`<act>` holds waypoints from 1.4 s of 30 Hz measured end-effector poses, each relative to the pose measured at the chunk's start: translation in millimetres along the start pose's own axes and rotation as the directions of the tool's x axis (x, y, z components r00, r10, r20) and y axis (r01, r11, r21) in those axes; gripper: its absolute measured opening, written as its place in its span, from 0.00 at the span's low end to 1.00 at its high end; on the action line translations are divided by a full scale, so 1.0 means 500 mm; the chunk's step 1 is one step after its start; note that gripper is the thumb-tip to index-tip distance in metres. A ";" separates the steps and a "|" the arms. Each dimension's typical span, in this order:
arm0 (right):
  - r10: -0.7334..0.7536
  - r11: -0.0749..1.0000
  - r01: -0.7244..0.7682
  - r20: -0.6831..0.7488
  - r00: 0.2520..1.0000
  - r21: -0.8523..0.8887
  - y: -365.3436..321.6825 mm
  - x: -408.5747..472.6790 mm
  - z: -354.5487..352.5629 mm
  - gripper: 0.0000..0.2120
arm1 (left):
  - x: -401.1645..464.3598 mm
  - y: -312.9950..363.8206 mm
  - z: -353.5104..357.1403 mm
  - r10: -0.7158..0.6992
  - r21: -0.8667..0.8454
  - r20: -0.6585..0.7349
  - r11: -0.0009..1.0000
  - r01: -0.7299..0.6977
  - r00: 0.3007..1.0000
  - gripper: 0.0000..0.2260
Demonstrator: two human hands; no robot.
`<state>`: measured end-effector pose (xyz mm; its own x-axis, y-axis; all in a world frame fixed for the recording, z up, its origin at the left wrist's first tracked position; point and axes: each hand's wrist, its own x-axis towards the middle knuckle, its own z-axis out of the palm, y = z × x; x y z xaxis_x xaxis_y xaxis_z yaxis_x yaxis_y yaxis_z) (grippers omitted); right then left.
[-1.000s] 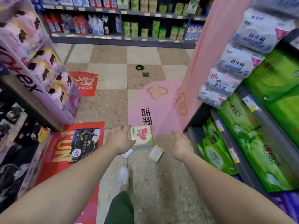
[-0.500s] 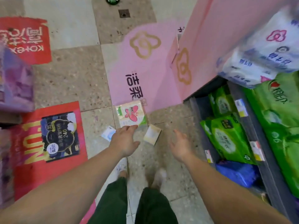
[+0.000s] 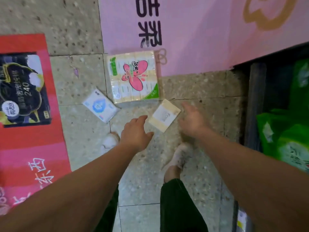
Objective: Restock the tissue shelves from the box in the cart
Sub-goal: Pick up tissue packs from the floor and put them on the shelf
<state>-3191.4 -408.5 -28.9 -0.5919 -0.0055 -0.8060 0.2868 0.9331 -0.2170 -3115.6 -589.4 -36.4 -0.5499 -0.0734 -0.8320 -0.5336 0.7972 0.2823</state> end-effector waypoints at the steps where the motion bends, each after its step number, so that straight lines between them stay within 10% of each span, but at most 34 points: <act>1: -0.012 1.000 0.012 0.014 1.000 -0.024 0.008 0.048 0.018 0.27 | 0.040 -0.008 0.026 -0.015 -0.030 0.007 0.999 0.016 1.000 0.32; 6: -0.034 0.999 0.036 0.049 0.998 -0.037 0.051 0.253 0.134 0.31 | 0.200 -0.042 0.142 -0.178 -0.344 0.161 0.912 0.224 0.971 0.36; 15: 0.130 0.982 -0.155 0.210 0.969 0.106 0.130 0.308 0.269 0.22 | 0.293 -0.101 0.255 -0.398 -0.773 0.441 0.287 0.566 0.804 0.37; 22: 0.056 0.797 -0.196 0.254 0.966 0.572 0.075 0.079 0.121 0.16 | 0.113 -0.032 0.080 -0.323 -0.771 0.293 0.476 0.422 0.900 0.22; 31: -0.062 0.705 0.009 0.048 0.997 0.709 -0.082 -0.287 -0.222 0.15 | -0.220 0.140 -0.318 0.006 -0.734 0.132 0.673 0.094 0.991 0.07; 42: 0.165 0.333 0.203 -0.269 0.949 0.921 -0.019 -0.907 -0.412 0.12 | -0.714 0.432 -0.515 0.477 -0.451 0.184 0.818 -0.358 0.859 0.06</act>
<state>-3081.2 -340.7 452.3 -0.7170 0.2454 -0.6524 0.6687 -0.0220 -0.7432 -3199.8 -545.3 444.3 -0.6093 0.4273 -0.6680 -0.5295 0.4079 0.7438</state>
